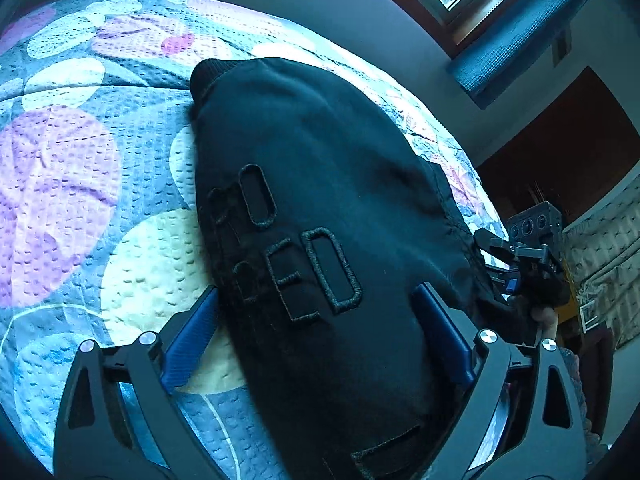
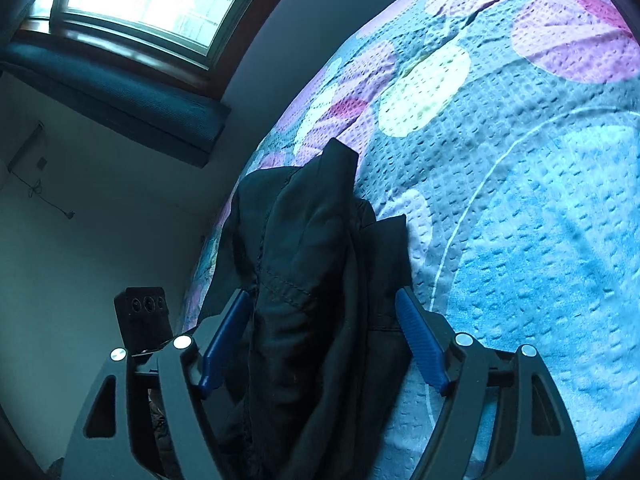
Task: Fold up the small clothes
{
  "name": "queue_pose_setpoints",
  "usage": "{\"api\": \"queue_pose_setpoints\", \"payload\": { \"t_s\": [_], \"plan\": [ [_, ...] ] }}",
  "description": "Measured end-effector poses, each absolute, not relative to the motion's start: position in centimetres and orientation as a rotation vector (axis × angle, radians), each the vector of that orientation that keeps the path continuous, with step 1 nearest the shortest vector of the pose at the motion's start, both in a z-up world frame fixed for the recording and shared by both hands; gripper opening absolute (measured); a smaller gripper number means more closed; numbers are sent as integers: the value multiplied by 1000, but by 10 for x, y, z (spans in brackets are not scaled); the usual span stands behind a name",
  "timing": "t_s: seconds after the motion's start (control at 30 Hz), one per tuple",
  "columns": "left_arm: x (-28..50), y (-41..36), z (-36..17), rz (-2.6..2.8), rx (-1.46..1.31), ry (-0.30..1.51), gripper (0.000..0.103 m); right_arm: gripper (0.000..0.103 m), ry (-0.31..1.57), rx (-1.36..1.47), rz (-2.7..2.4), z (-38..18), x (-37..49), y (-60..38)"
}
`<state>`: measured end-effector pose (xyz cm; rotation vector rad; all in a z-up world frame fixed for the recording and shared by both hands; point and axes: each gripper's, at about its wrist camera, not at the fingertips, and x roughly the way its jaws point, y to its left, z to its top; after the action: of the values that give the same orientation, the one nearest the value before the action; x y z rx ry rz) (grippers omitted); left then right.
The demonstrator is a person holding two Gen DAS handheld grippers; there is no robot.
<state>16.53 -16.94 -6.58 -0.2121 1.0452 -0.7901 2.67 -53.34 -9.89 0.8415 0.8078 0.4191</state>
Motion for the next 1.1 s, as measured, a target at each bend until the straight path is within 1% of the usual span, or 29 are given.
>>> {"api": "queue_pose_setpoints", "payload": {
  "t_s": [0.07, 0.13, 0.17, 0.2, 0.23, 0.3, 0.4, 0.6, 1.1],
  "plan": [
    [167, -174, -67, -773, -210, 1045, 95, 76, 830, 798, 436, -99, 30, -525],
    [169, -177, -69, -752, -211, 1046, 93, 74, 845, 753, 431, -98, 32, -517],
    [168, -179, -68, -737, -206, 1041, 89, 69, 850, 742, 429, -97, 33, -515],
    [166, -181, -66, -725, -191, 1033, 85, 59, 857, 735, 425, -98, 33, -513],
    [163, -183, -64, -714, -165, 1019, 83, 58, 865, 737, 426, -99, 34, -511],
    [160, -184, -60, -703, -131, 1003, 78, 51, 856, 736, 422, -99, 34, -507],
    [157, -185, -56, -685, -118, 989, 73, 47, 834, 743, 420, -97, 32, -502],
    [153, -183, -49, -665, -84, 971, 67, 46, 816, 749, 411, -92, 34, -492],
    [150, -135, -46, -612, -95, 964, 65, 46, 828, 781, 452, -93, 54, -460]
  ]
}}
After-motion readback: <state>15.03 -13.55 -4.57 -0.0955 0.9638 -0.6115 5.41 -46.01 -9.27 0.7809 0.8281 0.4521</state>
